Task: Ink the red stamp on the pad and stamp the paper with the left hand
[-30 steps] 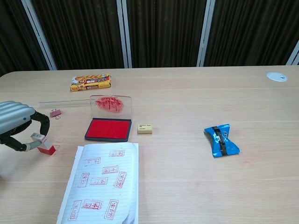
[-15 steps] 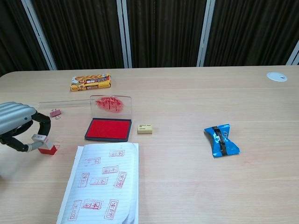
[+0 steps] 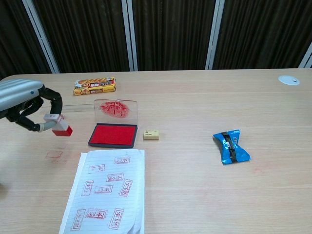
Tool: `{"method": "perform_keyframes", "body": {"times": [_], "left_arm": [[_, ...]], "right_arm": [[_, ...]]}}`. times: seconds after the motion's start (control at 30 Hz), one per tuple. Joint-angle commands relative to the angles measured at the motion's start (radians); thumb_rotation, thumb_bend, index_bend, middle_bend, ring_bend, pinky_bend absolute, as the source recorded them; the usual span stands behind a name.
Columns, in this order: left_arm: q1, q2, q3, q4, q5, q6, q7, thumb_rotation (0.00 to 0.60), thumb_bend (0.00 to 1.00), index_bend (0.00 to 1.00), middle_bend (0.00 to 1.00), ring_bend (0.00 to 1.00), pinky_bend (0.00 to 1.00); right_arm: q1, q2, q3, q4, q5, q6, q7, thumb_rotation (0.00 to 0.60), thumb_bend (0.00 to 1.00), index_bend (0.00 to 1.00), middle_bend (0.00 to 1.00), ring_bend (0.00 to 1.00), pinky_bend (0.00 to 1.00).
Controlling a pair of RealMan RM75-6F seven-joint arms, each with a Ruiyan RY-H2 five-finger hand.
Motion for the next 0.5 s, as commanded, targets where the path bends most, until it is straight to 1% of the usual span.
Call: {"method": "perform_keyframes", "body": {"times": [0.03, 0.17, 0.23, 0.33, 0.5], "left_arm": [[-0.093, -0.006, -0.092, -0.081, -0.111, -0.122, 0.112, 0.6, 0.46, 0.62, 0.52, 0.79, 0.88], [-0.143, -0.039, -0.132, -0.089, -0.199, -0.19, 0.186, 0.6, 0.46, 0.62, 0.52, 0.79, 0.88], [-0.164, -0.058, -0.142, -0.078, -0.232, -0.217, 0.206, 0.6, 0.46, 0.62, 0.52, 0.79, 0.88], [-0.19, -0.089, -0.146, -0.049, -0.272, -0.254, 0.227, 0.6, 0.46, 0.62, 0.52, 0.79, 0.88], [-0.215, -0.124, -0.144, -0.002, -0.302, -0.286, 0.226, 0.6, 0.46, 0.62, 0.52, 0.79, 0.88]], "right_arm": [[0.003, 0.0, 0.006, 0.004, 0.013, -0.005, 0.001, 0.6, 0.0, 0.0, 0.0, 0.0, 0.0], [0.005, 0.0, 0.012, 0.01, 0.028, -0.008, 0.001, 0.6, 0.0, 0.0, 0.0, 0.0, 0.0], [0.005, 0.002, 0.014, 0.01, 0.034, -0.011, 0.007, 0.6, 0.0, 0.0, 0.0, 0.0, 0.0], [0.004, 0.007, 0.016, 0.01, 0.039, -0.014, 0.023, 0.6, 0.0, 0.0, 0.0, 0.0, 0.0], [0.002, 0.008, 0.016, 0.018, 0.05, -0.017, 0.023, 0.6, 0.0, 0.0, 0.0, 0.0, 0.0]]}}
